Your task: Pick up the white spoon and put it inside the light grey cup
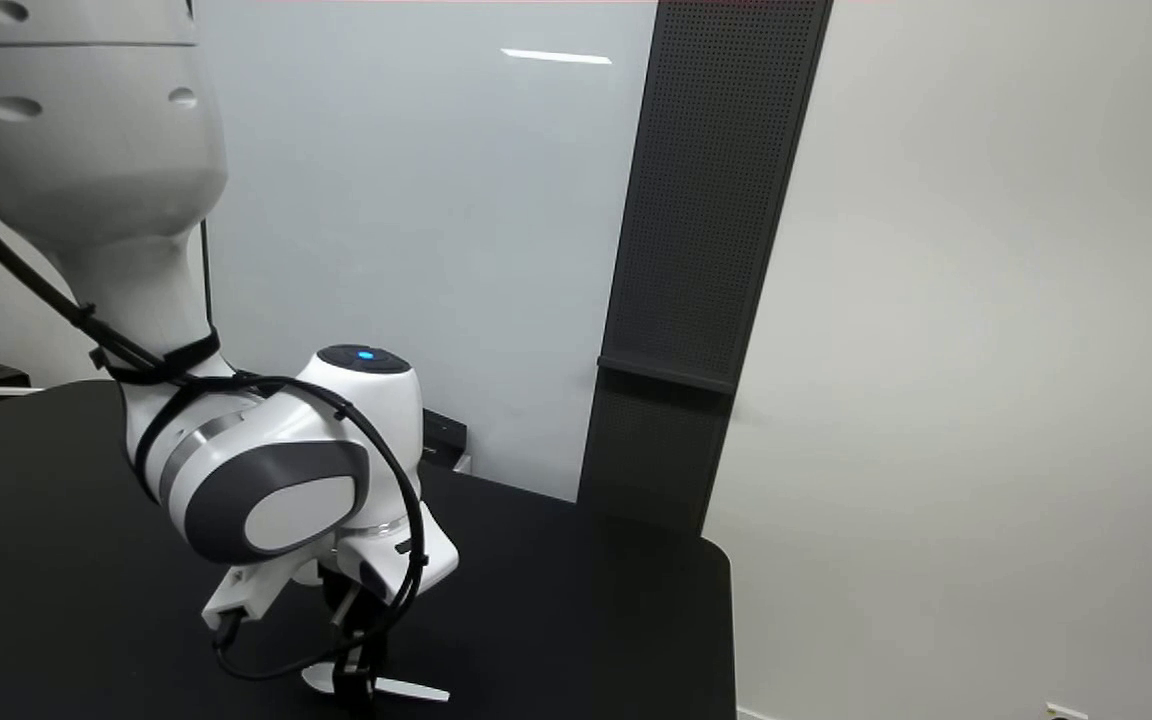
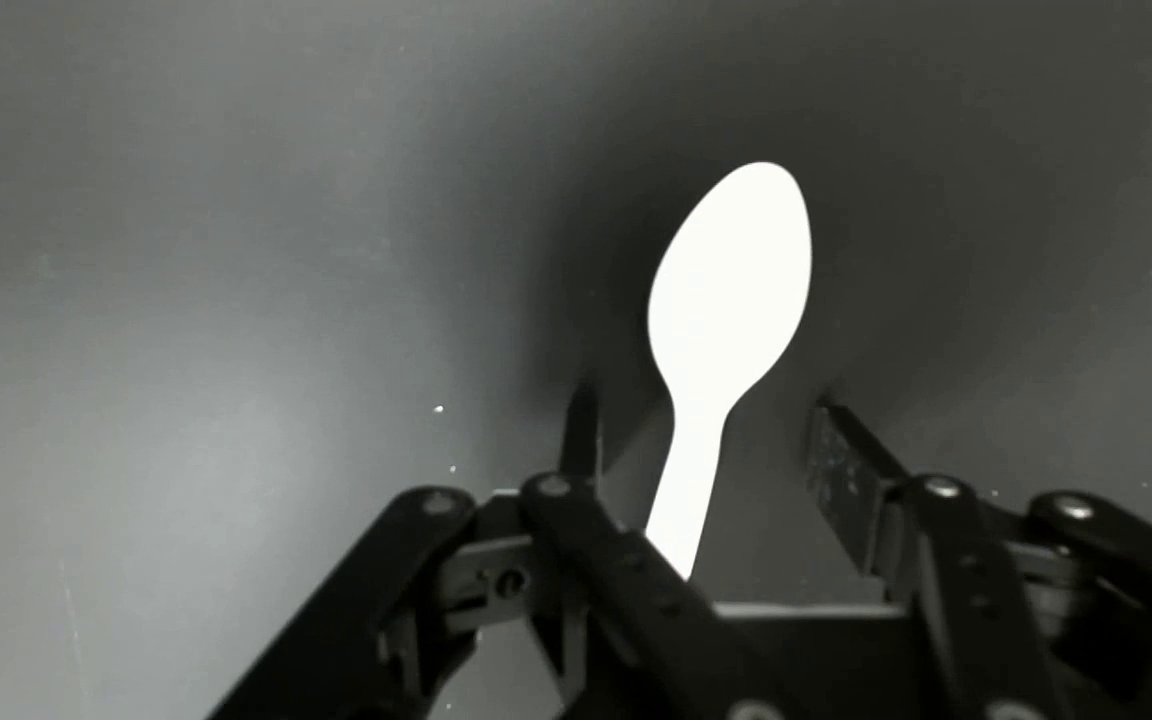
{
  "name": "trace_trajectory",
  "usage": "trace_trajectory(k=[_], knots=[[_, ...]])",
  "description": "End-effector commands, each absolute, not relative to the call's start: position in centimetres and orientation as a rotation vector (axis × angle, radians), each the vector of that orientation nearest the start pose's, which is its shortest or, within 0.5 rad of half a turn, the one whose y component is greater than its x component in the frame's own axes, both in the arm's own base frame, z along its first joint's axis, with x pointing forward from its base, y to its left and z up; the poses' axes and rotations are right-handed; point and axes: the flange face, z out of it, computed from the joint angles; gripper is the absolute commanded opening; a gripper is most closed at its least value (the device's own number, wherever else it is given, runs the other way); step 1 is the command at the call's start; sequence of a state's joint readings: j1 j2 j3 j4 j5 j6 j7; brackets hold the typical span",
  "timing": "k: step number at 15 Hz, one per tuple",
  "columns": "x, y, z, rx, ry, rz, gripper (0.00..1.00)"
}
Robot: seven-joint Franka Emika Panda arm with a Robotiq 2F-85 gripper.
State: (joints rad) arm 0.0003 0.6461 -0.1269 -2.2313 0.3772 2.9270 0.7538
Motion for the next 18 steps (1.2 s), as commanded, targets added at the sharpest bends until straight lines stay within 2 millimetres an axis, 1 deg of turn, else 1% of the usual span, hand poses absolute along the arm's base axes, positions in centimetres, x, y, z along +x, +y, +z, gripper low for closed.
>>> trace_trajectory(k=[1,3,4,5,6,7,11,14,18], knots=[[52.4,-9.6,8.3,-2.517,1.82,-0.093,0.27],[52.5,-9.7,8.1,-2.521,1.83,-0.092,0.13],[52.5,-9.7,8.1,-2.522,1.833,-0.093,0.04],[52.6,-9.8,8.2,-2.526,1.836,-0.094,0.01],[52.8,-10.0,8.4,-2.51,1.863,-0.1,0.0],[52.9,-10.2,8.7,-2.494,1.884,-0.083,0.04],[53.9,-11.2,10.4,-2.416,1.961,-0.021,0.04],[54.9,-11.9,12.1,-2.356,2.003,-0.036,0.04],[55.6,-12.1,14.6,-2.28,2.048,0.054,0.04]])
